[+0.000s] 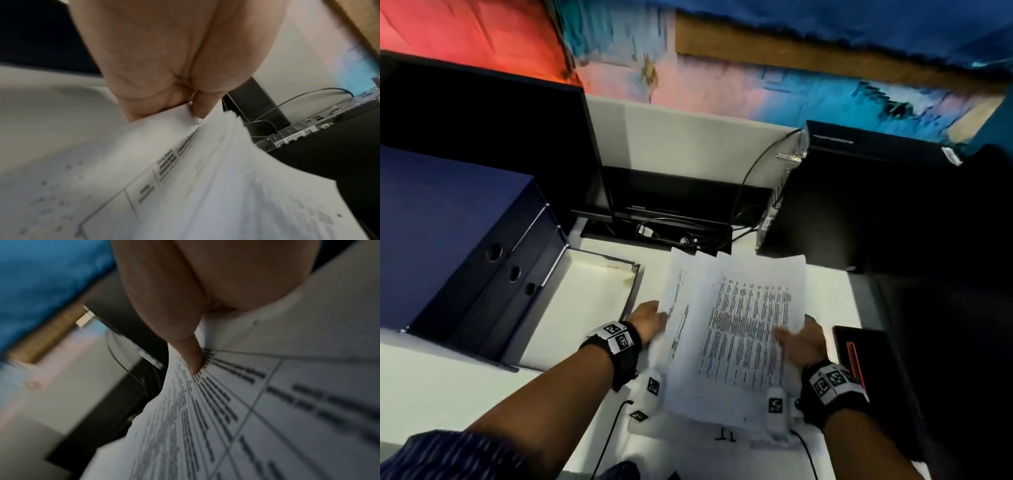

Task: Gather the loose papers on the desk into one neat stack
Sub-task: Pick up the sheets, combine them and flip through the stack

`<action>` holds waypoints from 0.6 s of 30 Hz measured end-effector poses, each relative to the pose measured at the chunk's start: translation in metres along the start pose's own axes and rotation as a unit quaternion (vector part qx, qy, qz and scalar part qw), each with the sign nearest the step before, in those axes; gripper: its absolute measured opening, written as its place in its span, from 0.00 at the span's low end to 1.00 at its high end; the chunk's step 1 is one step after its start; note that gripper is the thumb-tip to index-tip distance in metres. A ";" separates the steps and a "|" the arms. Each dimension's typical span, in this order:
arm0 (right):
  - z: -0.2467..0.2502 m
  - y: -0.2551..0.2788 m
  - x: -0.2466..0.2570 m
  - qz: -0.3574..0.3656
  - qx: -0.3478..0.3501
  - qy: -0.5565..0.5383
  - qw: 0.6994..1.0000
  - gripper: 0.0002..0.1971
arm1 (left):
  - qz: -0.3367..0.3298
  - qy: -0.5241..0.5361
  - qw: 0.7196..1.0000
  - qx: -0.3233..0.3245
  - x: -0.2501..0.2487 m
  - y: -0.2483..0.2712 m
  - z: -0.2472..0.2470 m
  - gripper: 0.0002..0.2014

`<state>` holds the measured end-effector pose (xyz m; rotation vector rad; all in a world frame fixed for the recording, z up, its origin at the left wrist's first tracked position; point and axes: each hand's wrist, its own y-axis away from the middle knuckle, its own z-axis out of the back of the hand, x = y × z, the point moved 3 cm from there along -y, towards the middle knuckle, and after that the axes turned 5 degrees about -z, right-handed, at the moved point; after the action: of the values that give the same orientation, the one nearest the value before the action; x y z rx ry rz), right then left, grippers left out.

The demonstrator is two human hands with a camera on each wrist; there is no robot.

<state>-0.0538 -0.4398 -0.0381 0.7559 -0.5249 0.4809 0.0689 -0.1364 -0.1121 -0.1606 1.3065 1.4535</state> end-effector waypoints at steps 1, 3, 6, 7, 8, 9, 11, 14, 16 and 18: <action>-0.009 0.000 -0.005 -0.013 0.003 0.022 1.000 0.37 | 0.010 -0.005 1.000 -0.011 0.000 0.002 0.001 0.17; -0.020 0.004 -0.012 -0.025 -0.005 0.040 0.999 0.32 | 0.014 -0.013 0.999 -0.030 -0.031 0.037 0.001 0.25; -0.043 0.016 -0.004 0.008 0.030 0.053 0.998 0.30 | 0.027 -0.051 0.998 -0.014 -0.045 0.049 -0.011 0.35; -0.052 0.020 0.000 0.028 0.057 0.055 0.996 0.29 | 0.017 -0.071 0.997 -0.013 -0.048 0.050 -0.015 0.34; -0.059 0.024 0.004 0.044 0.078 0.058 0.994 0.29 | 0.007 -0.096 0.995 -0.021 -0.051 0.053 -0.015 0.32; -0.062 0.026 0.004 0.057 0.084 0.054 0.993 0.28 | -0.009 -0.110 0.993 -0.042 -0.053 0.052 -0.016 0.28; -0.057 0.029 0.005 0.076 0.053 0.054 0.994 0.27 | -0.041 -0.091 0.992 -0.080 -0.057 0.055 -0.011 0.21; -0.033 0.031 0.010 0.106 0.026 -0.008 0.994 0.23 | -0.110 0.050 0.990 -0.073 -0.072 0.069 0.008 0.17; -0.014 0.039 0.025 0.118 0.047 -0.110 0.986 0.30 | -0.154 0.123 0.979 -0.045 -0.087 0.079 0.027 0.18; 0.005 0.045 0.048 0.134 0.063 -0.201 0.968 0.35 | -0.181 0.178 0.967 -0.027 -0.101 0.084 0.045 0.21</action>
<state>-0.0450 -0.4045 0.0170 0.9166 -0.9908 0.6202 0.0665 -0.1446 0.0267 -0.6874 1.4330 1.1771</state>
